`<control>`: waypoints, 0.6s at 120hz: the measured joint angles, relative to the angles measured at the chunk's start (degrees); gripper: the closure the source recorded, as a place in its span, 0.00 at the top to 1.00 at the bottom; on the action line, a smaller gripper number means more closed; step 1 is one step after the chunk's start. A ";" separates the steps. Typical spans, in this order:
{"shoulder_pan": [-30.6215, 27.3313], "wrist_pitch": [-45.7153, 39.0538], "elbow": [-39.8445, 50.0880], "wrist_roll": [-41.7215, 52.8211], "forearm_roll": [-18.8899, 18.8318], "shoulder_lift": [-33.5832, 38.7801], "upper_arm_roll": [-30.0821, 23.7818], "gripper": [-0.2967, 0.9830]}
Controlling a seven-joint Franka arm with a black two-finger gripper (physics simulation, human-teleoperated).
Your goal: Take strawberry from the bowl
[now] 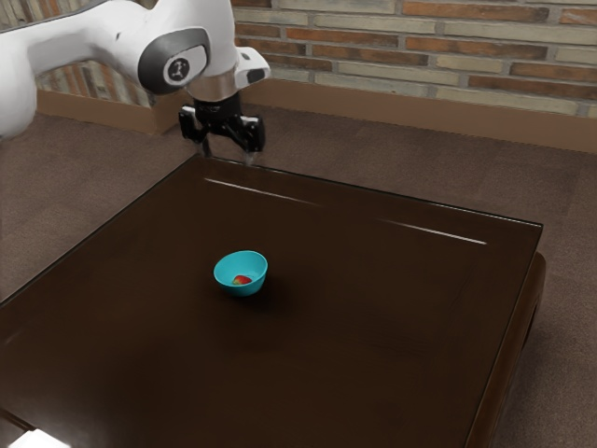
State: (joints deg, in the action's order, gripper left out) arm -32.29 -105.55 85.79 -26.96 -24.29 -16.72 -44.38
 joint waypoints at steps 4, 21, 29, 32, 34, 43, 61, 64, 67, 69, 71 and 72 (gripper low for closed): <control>-0.04 1.40 -0.71 0.00 0.27 0.05 -0.19 0.70; 0.19 1.85 2.05 0.09 1.51 -2.74 3.22 0.73; 0.54 1.40 2.55 0.07 2.77 -5.02 5.61 0.74; 0.71 1.27 2.75 0.04 3.07 -6.07 5.98 0.75; 0.88 1.18 2.84 0.02 3.24 -6.81 6.14 0.75; 1.29 0.23 3.78 -0.08 3.65 -9.44 6.52 0.75; 1.66 -1.75 5.65 -0.18 2.33 -12.66 6.67 0.66; 1.67 -2.16 6.07 -0.19 2.14 -13.02 6.67 0.64; 1.68 -2.52 6.34 -0.21 1.97 -13.43 6.67 0.62; 1.70 -2.75 6.58 -0.22 1.86 -13.70 6.68 0.61; 1.72 -3.04 6.93 -0.24 1.75 -13.95 6.68 0.60; 1.73 -3.21 7.11 -0.24 1.70 -14.04 6.68 0.60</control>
State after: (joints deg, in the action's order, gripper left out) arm -30.56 -108.76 92.90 -27.20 -22.59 -30.76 -37.70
